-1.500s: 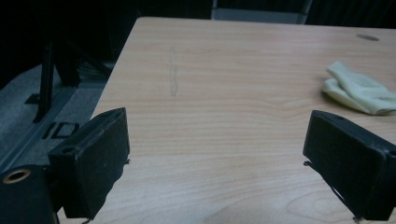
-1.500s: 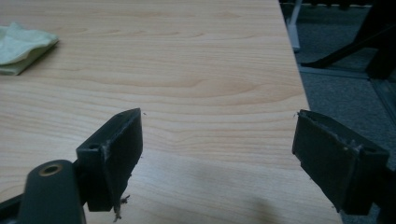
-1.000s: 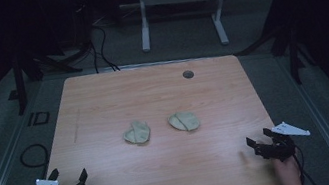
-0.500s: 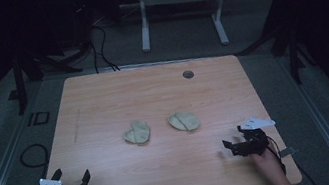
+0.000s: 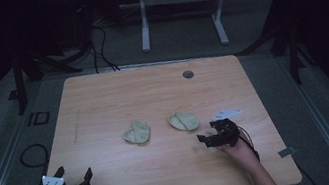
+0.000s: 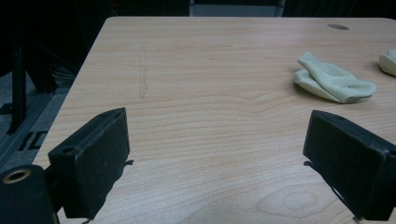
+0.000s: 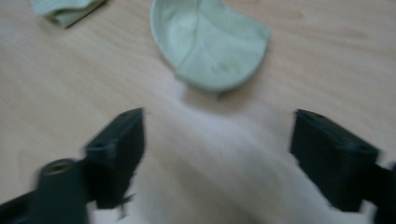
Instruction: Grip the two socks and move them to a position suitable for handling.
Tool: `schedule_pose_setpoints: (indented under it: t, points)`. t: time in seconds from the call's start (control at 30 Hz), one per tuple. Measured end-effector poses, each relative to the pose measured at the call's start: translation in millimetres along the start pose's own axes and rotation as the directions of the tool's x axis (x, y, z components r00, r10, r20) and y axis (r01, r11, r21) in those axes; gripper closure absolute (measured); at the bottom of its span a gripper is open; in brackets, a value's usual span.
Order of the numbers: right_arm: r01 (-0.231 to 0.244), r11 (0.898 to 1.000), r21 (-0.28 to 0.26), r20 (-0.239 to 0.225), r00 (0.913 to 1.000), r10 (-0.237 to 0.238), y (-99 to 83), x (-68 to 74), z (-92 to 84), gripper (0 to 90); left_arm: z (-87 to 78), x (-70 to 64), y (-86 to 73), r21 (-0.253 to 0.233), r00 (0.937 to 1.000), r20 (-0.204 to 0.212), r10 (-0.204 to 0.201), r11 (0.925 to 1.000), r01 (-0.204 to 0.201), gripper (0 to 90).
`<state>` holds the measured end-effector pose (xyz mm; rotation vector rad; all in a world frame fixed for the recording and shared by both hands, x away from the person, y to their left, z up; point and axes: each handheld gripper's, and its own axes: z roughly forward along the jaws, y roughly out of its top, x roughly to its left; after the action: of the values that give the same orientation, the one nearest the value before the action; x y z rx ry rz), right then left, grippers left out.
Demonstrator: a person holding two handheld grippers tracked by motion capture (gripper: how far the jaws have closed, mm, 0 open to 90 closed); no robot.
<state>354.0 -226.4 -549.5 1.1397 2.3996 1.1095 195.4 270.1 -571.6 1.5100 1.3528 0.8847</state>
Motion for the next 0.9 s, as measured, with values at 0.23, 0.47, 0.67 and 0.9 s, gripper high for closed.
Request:
schedule_pose_setpoints:
  t: [0.23,0.47,0.67,0.9]
  points:
    - [0.014,1.0,-0.026,0.021,0.9997,-0.013,35.9,3.1,25.2,28.4,-0.3,1.5,-0.2,-0.002,1.0,0.006,-0.007,1.0,0.007,7.3]
    - [0.03,0.999,0.01,0.06,0.9977,-0.031,57.7,9.5,55.2,30.9,1.0,0.8,-0.3,0.007,0.9999,0.014,0.001,1.0,-0.001,7.3]
    - [0.05,0.998,0.044,0.07,0.9961,-0.053,64.8,18.4,75.7,33.8,1.0,1.2,-0.5,0.011,0.9999,0.017,-0.001,0.9999,0.001,7.3]
    - [0.134,0.989,0.061,0.137,0.9804,-0.141,57.7,30.9,83.7,44.9,0.8,1.2,-0.8,0.012,0.9998,0.019,-0.002,0.9999,0.002,7.3]
